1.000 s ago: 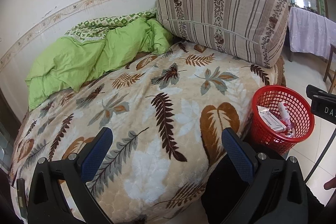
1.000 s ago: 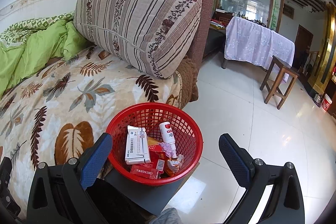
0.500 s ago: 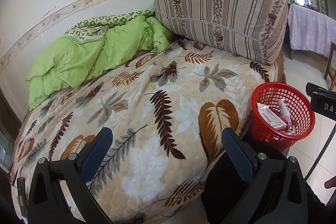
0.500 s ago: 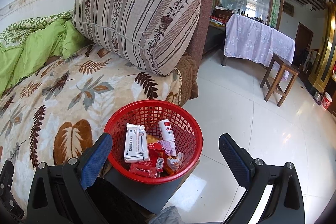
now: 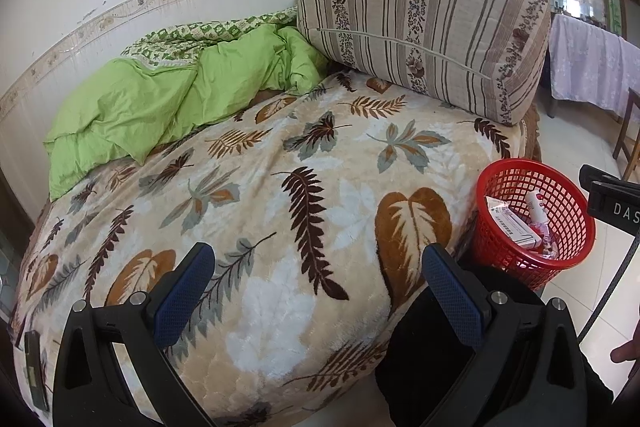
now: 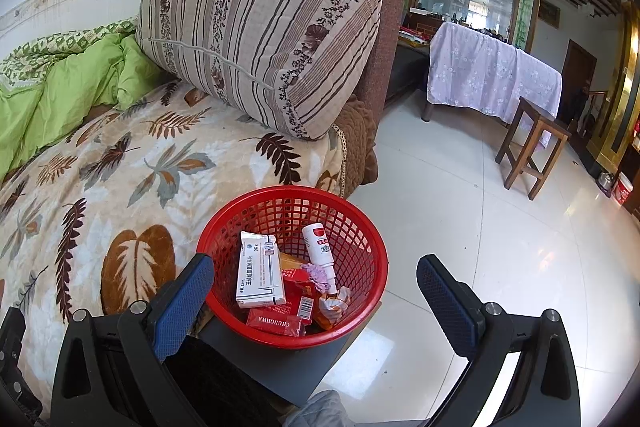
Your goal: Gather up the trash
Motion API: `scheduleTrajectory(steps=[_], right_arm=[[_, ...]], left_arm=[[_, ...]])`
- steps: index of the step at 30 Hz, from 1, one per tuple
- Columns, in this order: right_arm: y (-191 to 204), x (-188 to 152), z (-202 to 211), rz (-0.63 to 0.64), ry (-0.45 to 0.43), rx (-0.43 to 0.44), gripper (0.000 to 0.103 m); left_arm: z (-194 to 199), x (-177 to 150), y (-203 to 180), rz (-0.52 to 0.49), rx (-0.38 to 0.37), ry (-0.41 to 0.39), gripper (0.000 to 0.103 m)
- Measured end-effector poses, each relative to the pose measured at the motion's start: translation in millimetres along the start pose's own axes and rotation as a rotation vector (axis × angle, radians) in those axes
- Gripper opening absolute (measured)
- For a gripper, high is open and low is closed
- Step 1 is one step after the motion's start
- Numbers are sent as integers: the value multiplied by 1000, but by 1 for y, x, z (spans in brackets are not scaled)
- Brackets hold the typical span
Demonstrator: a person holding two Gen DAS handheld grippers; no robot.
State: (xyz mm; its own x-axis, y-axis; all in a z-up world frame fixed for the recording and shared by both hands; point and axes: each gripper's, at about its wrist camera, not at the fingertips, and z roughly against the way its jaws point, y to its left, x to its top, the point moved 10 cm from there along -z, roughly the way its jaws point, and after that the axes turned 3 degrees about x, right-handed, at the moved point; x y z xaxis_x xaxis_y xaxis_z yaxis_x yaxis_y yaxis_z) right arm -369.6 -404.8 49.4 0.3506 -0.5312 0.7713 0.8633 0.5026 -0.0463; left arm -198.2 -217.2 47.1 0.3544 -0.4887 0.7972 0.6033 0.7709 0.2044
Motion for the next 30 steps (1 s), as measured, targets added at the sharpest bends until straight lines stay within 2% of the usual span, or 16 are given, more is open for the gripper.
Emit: scheduleTrajectory(steps=[30], right_arm=[[2, -4, 0, 5, 6, 2, 102]], left_arm=[[1, 0, -1, 3, -3, 4, 103]])
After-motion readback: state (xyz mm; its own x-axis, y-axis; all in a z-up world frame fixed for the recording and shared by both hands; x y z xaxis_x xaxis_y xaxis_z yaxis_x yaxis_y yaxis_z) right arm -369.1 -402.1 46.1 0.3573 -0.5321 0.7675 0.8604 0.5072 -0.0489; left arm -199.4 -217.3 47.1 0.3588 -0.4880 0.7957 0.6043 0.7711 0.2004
